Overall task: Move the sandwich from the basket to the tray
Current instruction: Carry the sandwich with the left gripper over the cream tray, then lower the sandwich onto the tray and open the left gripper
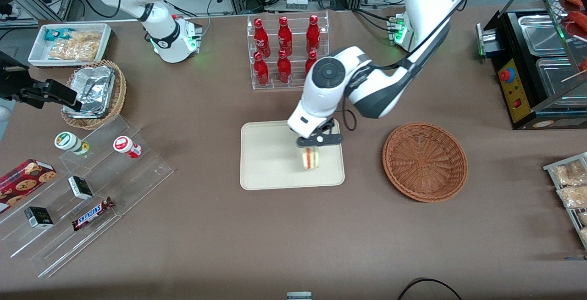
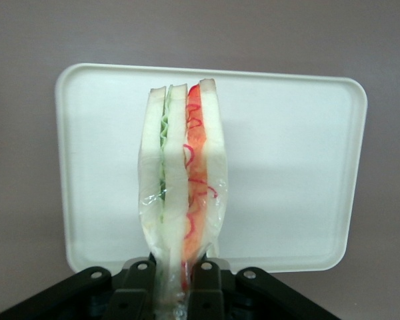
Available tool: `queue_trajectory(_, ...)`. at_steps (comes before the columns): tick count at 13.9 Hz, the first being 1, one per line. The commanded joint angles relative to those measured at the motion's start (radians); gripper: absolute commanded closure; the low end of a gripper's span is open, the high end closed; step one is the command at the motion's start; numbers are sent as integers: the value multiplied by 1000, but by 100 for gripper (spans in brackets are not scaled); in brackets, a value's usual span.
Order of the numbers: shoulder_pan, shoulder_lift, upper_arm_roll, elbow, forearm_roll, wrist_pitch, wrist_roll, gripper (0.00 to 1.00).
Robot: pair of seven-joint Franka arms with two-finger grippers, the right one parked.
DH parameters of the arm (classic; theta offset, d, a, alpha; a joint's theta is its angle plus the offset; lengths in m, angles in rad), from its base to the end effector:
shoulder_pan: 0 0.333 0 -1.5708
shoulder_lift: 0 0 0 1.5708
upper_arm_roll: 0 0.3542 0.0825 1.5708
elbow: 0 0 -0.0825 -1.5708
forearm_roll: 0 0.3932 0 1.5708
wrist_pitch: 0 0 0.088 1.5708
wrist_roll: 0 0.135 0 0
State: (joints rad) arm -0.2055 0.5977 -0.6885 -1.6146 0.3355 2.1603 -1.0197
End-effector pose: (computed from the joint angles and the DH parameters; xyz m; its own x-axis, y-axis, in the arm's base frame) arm 0.5178 -0.4967 0.3462 0.9986 0.0528 -0.0100 0.0536 -0.9912 0.1212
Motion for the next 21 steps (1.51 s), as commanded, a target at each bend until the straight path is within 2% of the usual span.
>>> queue_trajectory(1,-48,83,-3,47,83,50,-20,81)
queue_trajectory(5,-58,157,-2,53,163,72,-22,81)
queue_trajectory(10,-80,241,0,142,168,72,-22,81)
queue_trajectory(14,-156,267,87,160,185,85,-51,81)
queue_trajectory(17,-167,277,99,154,186,125,-53,80)
queue_trajectory(18,-170,277,99,154,188,127,-53,73)
queue_trajectory(19,-170,275,99,154,189,125,-51,34)
queue_trajectory(20,-169,271,99,153,189,125,-53,0)
queue_trajectory(21,-167,261,99,153,188,124,-53,0)
